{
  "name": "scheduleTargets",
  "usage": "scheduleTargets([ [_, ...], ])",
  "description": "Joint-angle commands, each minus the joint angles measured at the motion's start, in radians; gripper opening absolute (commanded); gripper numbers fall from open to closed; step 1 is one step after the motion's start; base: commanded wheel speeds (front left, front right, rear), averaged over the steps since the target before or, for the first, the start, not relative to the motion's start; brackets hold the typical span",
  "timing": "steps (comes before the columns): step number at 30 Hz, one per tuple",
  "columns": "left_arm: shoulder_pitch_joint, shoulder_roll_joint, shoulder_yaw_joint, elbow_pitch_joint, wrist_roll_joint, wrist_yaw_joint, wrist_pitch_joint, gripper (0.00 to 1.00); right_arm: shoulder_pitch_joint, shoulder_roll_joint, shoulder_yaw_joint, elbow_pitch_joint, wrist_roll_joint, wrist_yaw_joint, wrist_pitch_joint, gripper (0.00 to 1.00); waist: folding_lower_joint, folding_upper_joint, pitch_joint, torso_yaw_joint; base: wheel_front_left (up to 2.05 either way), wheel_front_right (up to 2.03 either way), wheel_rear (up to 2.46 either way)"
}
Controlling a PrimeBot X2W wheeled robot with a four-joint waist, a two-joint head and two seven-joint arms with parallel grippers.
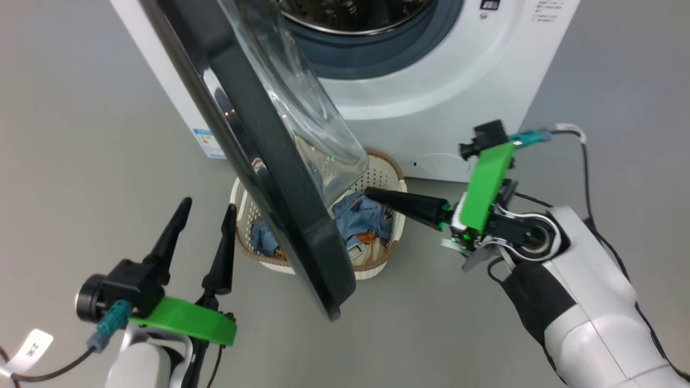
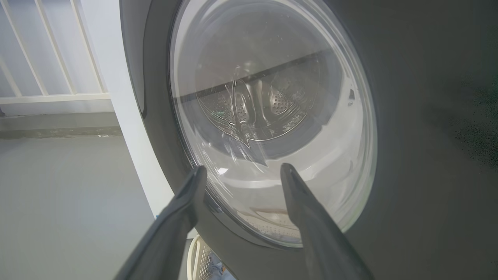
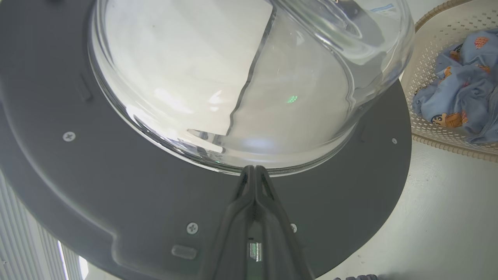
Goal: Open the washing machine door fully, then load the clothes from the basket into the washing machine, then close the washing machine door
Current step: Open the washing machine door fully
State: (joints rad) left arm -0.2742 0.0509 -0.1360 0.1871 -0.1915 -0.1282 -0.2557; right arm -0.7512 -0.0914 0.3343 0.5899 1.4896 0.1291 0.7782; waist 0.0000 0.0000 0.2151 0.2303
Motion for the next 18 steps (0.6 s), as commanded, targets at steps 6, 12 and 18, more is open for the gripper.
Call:
scheduleTargets([
  [6, 0.027, 0.043, 0.051, -0.018, 0.001, -0.002, -0.006, 1.00, 0.056, -0.004, -0.063, -0.061, -0.036, 0.002, -0.121, 1.00, 0.0000, 0.0000, -0.058, -0.049, 0.00, 0.00, 0.00],
  [12, 0.048, 0.044, 0.068, -0.022, -0.003, -0.002, -0.006, 1.00, 0.106, -0.021, -0.112, -0.151, -0.145, 0.002, -0.277, 1.00, 0.0000, 0.0000, -0.084, -0.085, 0.00, 0.00, 0.00],
  [18, 0.055, 0.046, 0.075, -0.028, 0.004, -0.002, -0.006, 1.00, 0.162, -0.052, -0.126, -0.266, -0.285, 0.002, -0.420, 1.00, 0.0000, 0.0000, -0.097, -0.107, 0.00, 0.00, 0.00],
])
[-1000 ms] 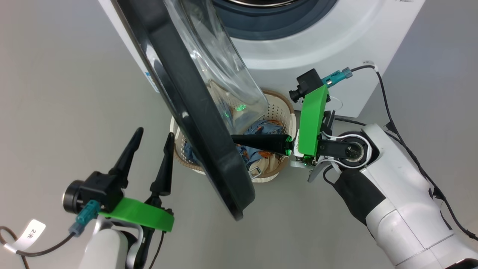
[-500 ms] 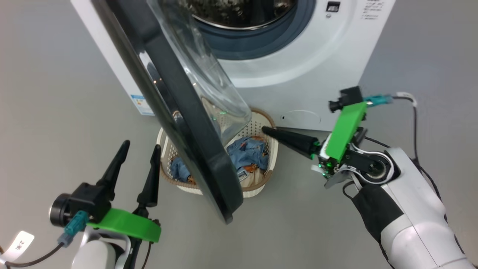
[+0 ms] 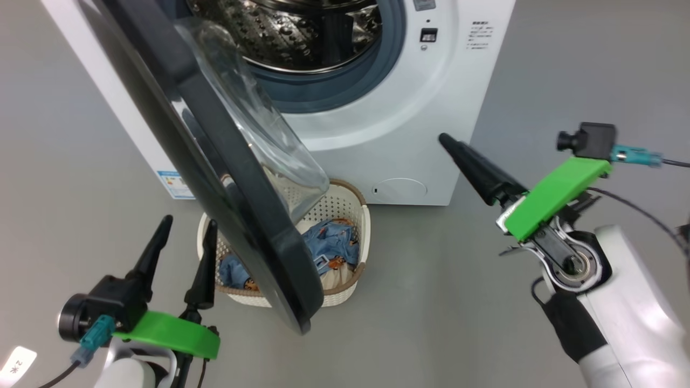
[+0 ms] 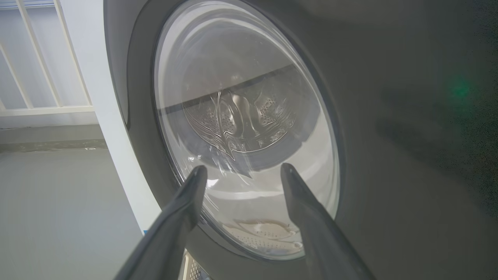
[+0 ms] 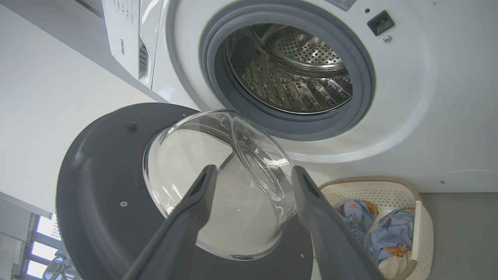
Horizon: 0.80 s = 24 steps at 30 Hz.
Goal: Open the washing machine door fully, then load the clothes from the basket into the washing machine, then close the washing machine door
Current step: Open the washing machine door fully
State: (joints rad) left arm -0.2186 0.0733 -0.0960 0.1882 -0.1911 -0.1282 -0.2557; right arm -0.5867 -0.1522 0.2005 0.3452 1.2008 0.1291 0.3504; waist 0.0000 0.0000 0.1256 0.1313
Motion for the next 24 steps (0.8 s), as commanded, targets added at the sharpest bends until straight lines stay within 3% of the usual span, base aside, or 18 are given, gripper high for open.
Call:
scheduleTargets([
  [1, 0.000, 0.023, 0.037, -0.029, 0.005, -0.002, -0.006, 1.00, 0.010, 0.000, 0.007, -0.046, -0.030, 0.002, -0.024, 1.00, 0.0000, 0.0000, -0.009, -0.011, 0.00, 0.00, 0.00],
  [6, 0.011, 0.023, 0.052, -0.033, 0.009, -0.002, -0.006, 1.00, 0.108, -0.071, 0.046, -0.170, -0.265, 0.002, -0.225, 1.00, 0.0000, 0.0000, -0.026, -0.028, 0.00, 0.00, 0.00],
  [13, 0.048, 0.028, 0.080, -0.041, 0.015, -0.002, -0.006, 1.00, 0.250, -0.115, 0.022, -0.215, -0.492, 0.002, -0.445, 1.00, 0.0000, 0.0000, -0.054, -0.054, 0.00, 0.00, 0.00],
  [24, 0.130, 0.008, 0.112, -0.074, 0.040, 0.002, -0.006, 1.00, 0.426, -0.124, -0.051, -0.190, -0.730, 0.002, -0.585, 1.00, 0.0000, 0.0000, -0.077, -0.091, 0.00, 0.00, 0.00],
])
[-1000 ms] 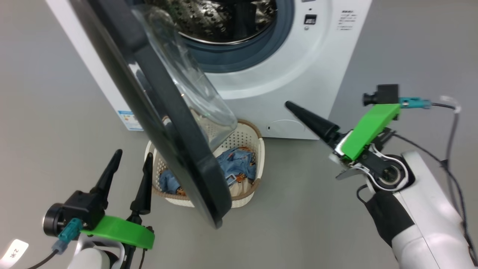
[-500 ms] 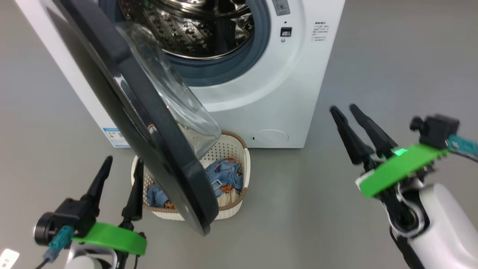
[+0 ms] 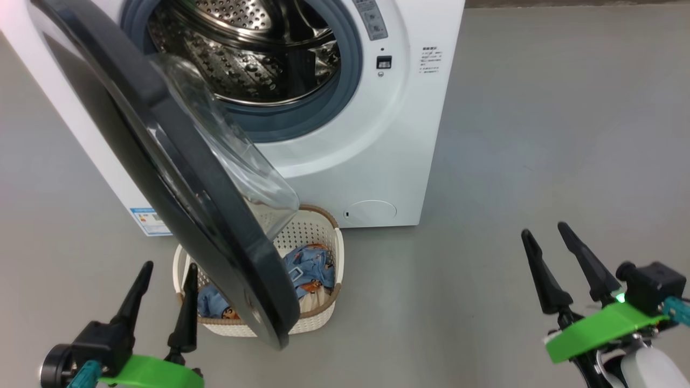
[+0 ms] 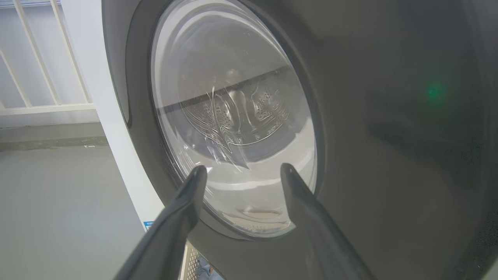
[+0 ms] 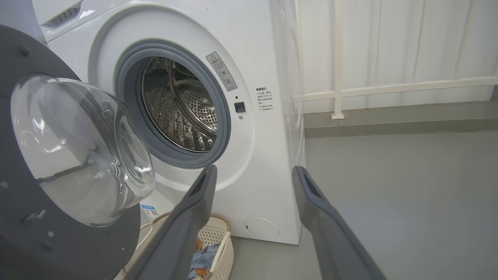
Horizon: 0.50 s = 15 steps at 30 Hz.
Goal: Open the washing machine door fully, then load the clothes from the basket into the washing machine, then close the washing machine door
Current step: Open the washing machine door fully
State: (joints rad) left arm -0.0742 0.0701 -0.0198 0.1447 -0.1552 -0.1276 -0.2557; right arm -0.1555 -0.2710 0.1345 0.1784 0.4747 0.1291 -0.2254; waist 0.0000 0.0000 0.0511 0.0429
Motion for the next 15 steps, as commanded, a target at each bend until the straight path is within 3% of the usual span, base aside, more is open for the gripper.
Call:
scheduleTargets([
  [1, -0.009, 0.009, 0.042, -0.032, 0.004, 0.004, -0.006, 1.00, 0.007, 0.001, 0.005, -0.025, -0.021, 0.002, -0.015, 1.00, 0.0000, 0.0000, -0.005, -0.005, 0.00, 0.00, 0.00],
  [15, 0.084, -0.013, 0.080, -0.064, -0.004, 0.043, -0.006, 1.00, 0.159, 0.099, -0.109, -0.044, -0.210, 0.002, -0.036, 1.00, 0.0000, 0.0000, -0.035, -0.008, 0.00, 0.00, 0.00],
])
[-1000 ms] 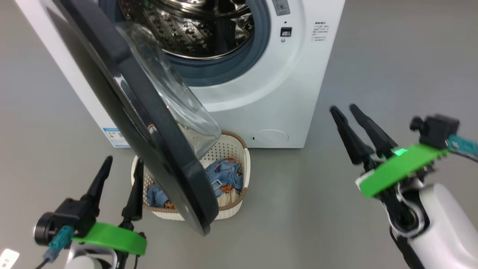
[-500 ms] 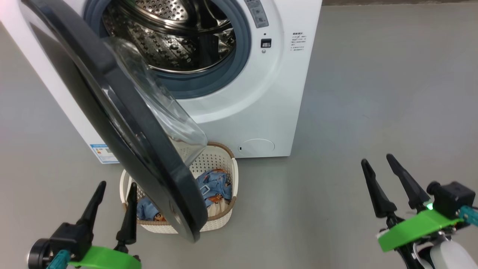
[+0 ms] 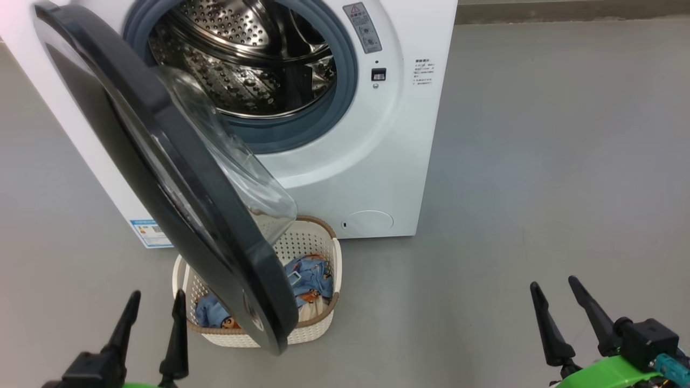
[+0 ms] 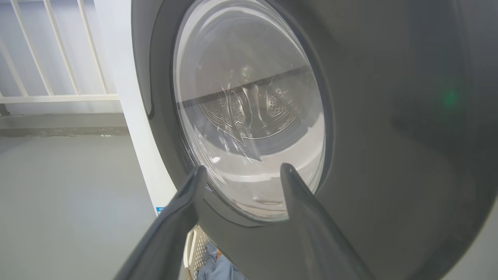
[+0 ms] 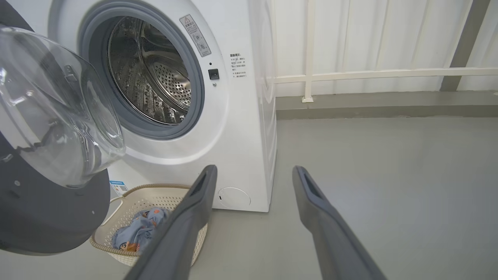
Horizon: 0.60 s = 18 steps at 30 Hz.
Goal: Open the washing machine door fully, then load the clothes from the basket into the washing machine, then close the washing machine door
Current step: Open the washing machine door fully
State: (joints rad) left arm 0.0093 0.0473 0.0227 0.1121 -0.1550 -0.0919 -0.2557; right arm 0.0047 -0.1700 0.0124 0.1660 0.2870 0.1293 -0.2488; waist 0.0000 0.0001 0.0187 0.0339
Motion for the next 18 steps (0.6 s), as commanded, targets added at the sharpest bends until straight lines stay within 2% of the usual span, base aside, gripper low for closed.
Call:
scheduleTargets([
  [1, 0.006, 0.009, 0.038, -0.033, -0.005, 0.010, -0.006, 1.00, 0.004, 0.005, 0.007, -0.037, -0.032, 0.001, -0.012, 1.00, 0.0000, -0.0001, -0.004, 0.001, 0.00, 0.00, 0.00],
  [18, 0.042, 0.004, 0.032, -0.048, -0.023, 0.033, -0.006, 1.00, 0.034, 0.054, -0.017, -0.078, -0.106, 0.001, -0.013, 1.00, 0.0000, -0.0001, -0.006, 0.004, 0.00, 0.00, 0.00],
])
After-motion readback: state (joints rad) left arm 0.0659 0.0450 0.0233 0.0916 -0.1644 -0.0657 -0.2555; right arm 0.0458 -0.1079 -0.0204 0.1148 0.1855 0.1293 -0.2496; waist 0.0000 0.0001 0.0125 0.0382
